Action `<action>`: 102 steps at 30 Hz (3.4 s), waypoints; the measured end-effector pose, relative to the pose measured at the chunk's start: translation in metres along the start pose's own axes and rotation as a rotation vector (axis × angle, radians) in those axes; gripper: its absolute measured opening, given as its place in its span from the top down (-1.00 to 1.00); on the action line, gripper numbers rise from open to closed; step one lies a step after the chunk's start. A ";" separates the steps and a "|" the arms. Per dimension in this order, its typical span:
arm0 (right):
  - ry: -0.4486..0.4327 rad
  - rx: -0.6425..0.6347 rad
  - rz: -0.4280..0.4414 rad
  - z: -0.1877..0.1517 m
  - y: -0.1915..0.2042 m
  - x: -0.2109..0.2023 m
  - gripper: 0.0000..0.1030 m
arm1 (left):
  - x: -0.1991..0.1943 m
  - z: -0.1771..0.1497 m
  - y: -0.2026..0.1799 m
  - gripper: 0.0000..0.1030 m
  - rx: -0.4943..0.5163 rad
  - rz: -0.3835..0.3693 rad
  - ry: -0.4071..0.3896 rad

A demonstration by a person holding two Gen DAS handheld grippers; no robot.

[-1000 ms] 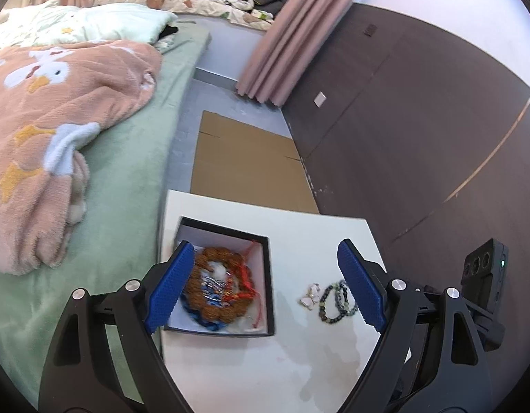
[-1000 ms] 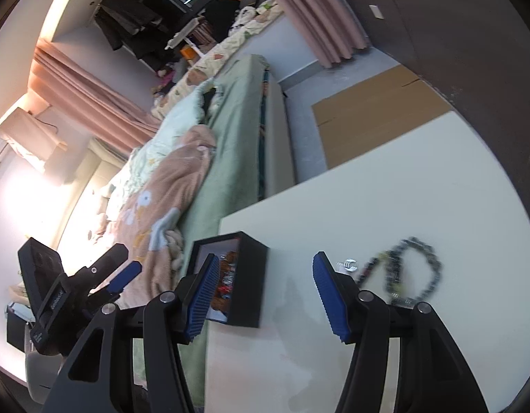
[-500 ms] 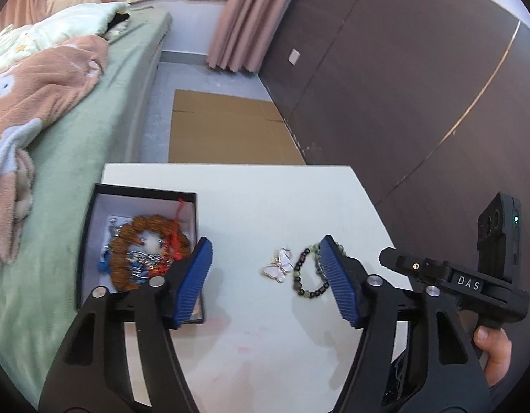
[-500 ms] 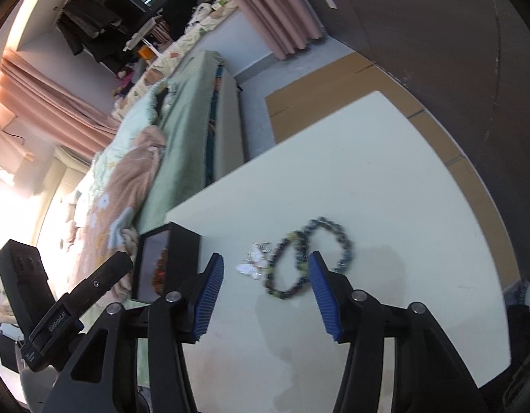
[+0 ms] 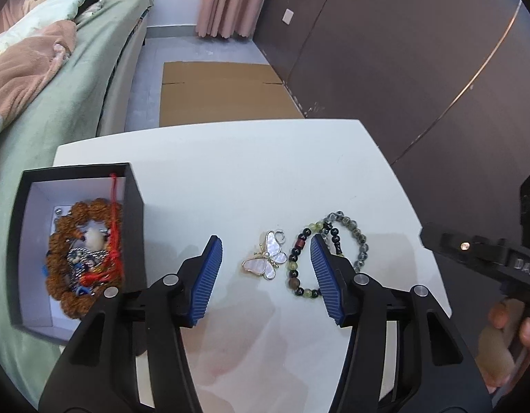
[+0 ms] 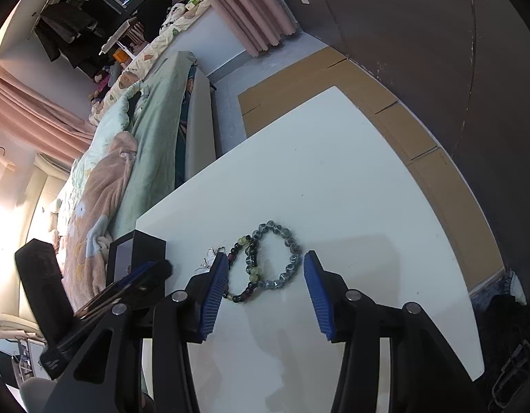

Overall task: Organize jewelry
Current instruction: 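Grasp white butterfly pendant with left gripper while right gripper grasps grey-green stone bracelet, then carry pendant over black box and open left gripper while right gripper releases stone bracelet there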

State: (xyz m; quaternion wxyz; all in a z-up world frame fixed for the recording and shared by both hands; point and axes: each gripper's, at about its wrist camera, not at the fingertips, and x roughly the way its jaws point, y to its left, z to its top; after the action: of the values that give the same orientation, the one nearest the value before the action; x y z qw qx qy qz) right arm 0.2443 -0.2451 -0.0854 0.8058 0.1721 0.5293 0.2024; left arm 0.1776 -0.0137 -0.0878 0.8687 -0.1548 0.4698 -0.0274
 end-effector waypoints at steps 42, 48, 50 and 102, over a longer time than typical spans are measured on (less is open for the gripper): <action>0.122 -0.290 -0.349 -0.006 0.029 0.077 0.83 | -0.020 -0.001 0.018 0.78 -0.013 0.029 -0.024; 0.064 -0.254 -0.279 -0.001 0.029 0.054 0.84 | -0.048 0.002 0.033 0.78 -0.045 0.023 -0.078; 0.034 -0.239 -0.241 0.001 0.032 0.042 0.84 | -0.057 0.001 0.039 0.78 -0.057 0.021 -0.095; -0.153 -0.281 0.258 -0.038 0.177 0.004 -0.26 | -0.161 -0.012 0.159 -0.81 -0.294 0.059 -0.300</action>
State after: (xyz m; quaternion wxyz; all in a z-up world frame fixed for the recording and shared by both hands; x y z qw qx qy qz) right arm 0.1856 -0.0882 -0.0158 0.8271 0.1395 0.4065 0.3622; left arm 0.0626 0.1654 -0.0109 0.8974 -0.2684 0.3385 0.0901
